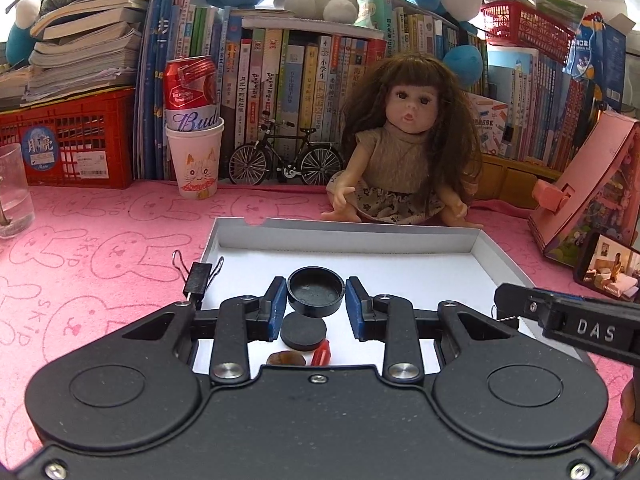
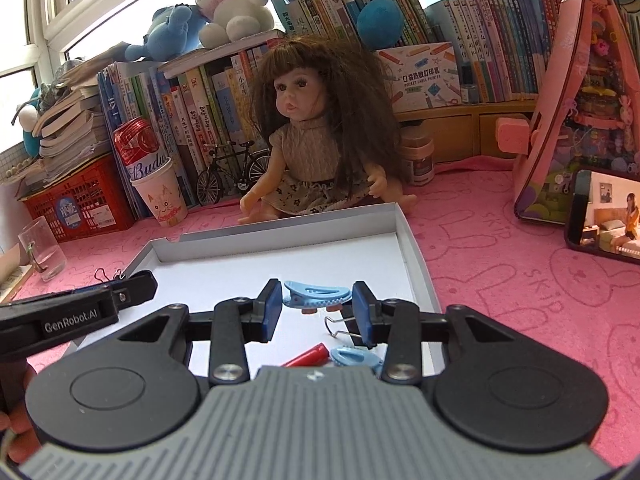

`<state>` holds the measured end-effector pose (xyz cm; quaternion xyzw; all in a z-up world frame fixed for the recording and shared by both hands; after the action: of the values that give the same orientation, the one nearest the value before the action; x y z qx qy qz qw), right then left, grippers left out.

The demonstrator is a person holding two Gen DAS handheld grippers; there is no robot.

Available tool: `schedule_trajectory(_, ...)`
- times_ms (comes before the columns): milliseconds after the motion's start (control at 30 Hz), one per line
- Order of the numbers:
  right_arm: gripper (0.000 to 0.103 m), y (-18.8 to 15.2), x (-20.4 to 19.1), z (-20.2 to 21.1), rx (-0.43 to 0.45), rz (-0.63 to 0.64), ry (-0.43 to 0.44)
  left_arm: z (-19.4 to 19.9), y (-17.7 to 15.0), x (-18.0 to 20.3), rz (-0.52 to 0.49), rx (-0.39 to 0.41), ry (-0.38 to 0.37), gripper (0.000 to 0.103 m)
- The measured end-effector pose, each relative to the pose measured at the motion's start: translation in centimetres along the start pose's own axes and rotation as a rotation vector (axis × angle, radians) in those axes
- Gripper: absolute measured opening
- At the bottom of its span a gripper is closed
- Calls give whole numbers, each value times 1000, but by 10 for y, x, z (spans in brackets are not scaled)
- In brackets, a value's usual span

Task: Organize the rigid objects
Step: 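Lower and release the black cap with the left tool while the right tool releases the blue clip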

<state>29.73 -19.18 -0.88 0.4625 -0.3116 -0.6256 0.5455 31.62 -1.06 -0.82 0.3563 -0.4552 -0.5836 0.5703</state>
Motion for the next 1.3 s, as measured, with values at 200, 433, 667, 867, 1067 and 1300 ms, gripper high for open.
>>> schedule_trajectory(200, 44, 0, 5, -10, -33, -24, 6, -9, 2, -7, -5, -13, 13, 30)
schedule_trajectory(433, 43, 0, 3, -20, -52, -44, 19, -24, -2, -16, -2, -34, 33, 30)
schedule_trajectory(667, 43, 2, -4, -34, -88, -62, 41, -39, 3, -18, -17, -49, 38, 30)
schedule_trajectory(867, 44, 0, -9, -52, -133, -54, 39, -58, 5, -18, -9, -88, 54, 30)
schedule_trajectory(1067, 44, -5, -13, -60, -155, -14, 25, -67, 2, -16, -23, -111, 64, 30)
schedule_trajectory(1300, 44, -11, -10, -65, -168, -3, 3, -73, -4, -18, -29, -164, 80, 30)
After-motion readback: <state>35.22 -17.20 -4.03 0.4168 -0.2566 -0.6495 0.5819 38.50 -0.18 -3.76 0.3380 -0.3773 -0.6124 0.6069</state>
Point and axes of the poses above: each gripper's, at about its wrist camera, not at the fingertips, and z roughly against the way its jaws point, x to its right, y to its top, the point moved 8 cm from there along -z, roughly the way its jaws point, and after that the axes turned 11 degrees about x, right-handed, at the moved point
